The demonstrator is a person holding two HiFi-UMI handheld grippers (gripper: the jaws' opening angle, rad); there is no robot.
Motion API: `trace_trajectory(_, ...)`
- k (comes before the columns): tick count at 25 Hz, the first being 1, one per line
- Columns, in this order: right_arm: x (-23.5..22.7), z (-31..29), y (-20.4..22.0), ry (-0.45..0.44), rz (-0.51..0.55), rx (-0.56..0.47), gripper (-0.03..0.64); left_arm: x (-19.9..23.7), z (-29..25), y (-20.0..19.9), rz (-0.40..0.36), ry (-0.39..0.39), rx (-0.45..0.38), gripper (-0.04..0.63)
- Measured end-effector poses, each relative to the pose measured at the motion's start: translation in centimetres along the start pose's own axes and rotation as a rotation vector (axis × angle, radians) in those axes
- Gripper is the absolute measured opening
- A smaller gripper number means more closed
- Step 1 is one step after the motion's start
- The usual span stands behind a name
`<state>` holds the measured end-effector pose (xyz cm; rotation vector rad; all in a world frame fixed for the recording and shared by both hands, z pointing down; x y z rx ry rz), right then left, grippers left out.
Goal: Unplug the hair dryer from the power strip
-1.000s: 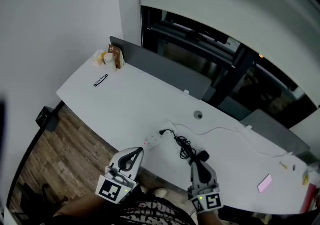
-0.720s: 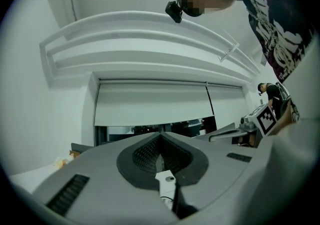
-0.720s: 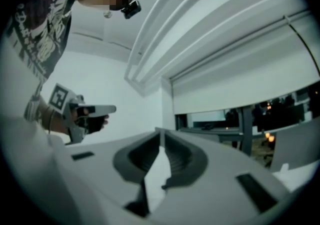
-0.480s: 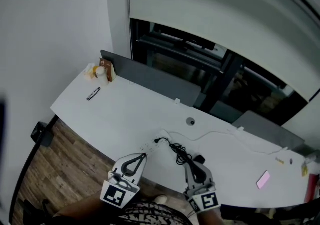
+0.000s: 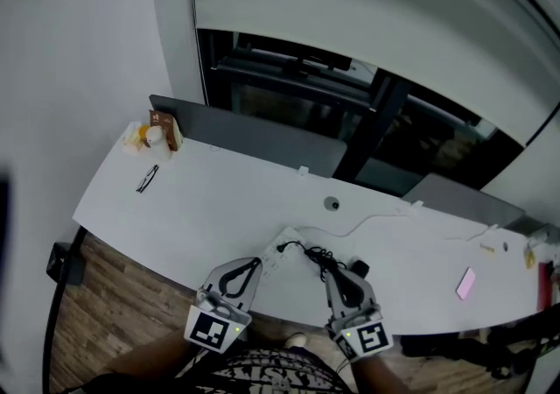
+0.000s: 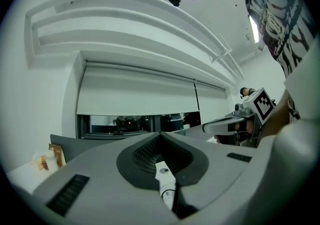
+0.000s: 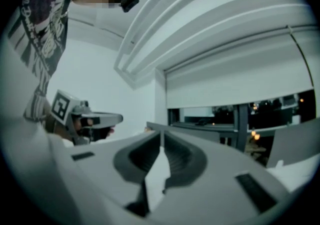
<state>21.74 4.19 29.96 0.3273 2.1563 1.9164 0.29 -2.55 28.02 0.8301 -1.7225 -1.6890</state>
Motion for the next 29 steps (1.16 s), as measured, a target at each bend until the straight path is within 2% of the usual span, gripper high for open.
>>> trace_trajectory(6, 2.0, -2.7, -0.4, 0.061, 0.048, 0.023, 0.035, 3.9, -0.7, 1.7, 0.053, 0.050, 0.002, 0.028)
trace_trajectory(12, 2.1, -3.0, -0.4, 0.113, 0.042, 0.071, 0.035, 4.8, -1.9, 3.6, 0.091, 0.069, 0.028, 0.028)
trace_trajectory(15, 1.2, -2.1, -0.7, 0.116, 0.084, 0.057, 0.035, 4.1, -2.9, 3.3, 0.055, 0.075, 0.014, 0.028)
trace_trajectory(18, -0.1, -1.5, -0.9, 0.085, 0.127, 0.018, 0.035, 3.0, -4.5, 2.3, -0.041, 0.092, -0.025, 0.028)
trace_trajectory(20, -1.2, -0.7, -0.4, 0.062, 0.126, 0.016, 0.035, 1.6, -5.3, 1.7, -0.068, 0.081, -0.039, 0.028)
trace_trajectory(29, -7.0, 2.7, 0.9, -0.051, 0.111, 0.009, 0.035, -5.9, -7.8, 0.6, 0.045, -0.060, -0.044, 0.028)
Point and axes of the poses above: the fingertips, and each gripper's own axes: z backward along the fingers, x to its left, y out of its underside, the point moved 7 cm from there along z, backward along the fingers, and after that the axes turned 2 degrees about x, right-handed, at the moved point
